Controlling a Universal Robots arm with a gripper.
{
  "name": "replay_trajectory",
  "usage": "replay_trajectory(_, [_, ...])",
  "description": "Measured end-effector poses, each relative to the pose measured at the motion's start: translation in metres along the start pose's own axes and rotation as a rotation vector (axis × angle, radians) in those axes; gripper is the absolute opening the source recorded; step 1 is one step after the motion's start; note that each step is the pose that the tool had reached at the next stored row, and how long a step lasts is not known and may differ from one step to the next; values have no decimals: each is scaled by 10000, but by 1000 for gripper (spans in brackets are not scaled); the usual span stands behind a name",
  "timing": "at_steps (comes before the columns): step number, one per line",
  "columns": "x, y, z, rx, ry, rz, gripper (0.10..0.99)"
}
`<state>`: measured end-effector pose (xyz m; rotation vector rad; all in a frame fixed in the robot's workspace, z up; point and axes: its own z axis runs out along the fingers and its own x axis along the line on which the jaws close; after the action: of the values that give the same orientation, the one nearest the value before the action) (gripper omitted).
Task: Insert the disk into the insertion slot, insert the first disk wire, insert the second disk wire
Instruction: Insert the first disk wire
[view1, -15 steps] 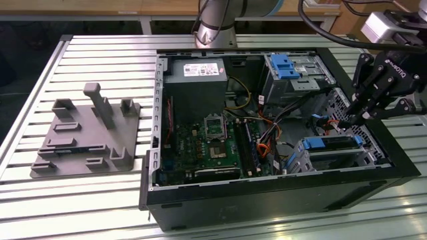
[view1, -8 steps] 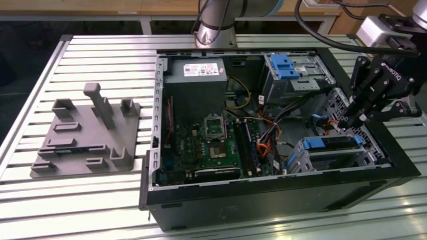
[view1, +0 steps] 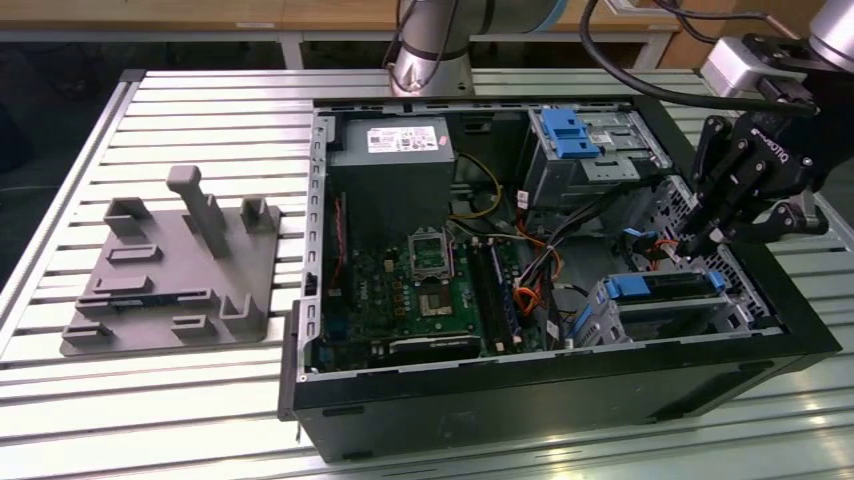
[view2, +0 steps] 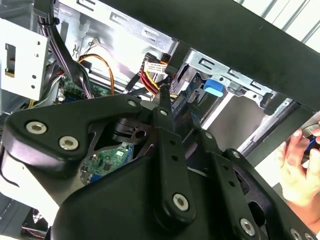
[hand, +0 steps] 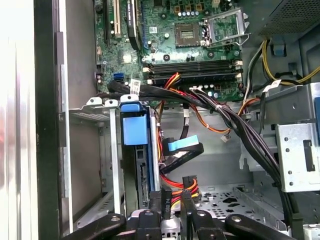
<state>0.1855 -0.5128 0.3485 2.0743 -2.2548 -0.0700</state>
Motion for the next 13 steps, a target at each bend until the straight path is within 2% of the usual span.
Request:
replay_trajectory(9, [-1,-2,27,-2,19,185,282])
replay_trajectory(11, [-1,-3,36,-3,19,241,165])
replay_trajectory(13, [0,-4,45,-4,16,303,165])
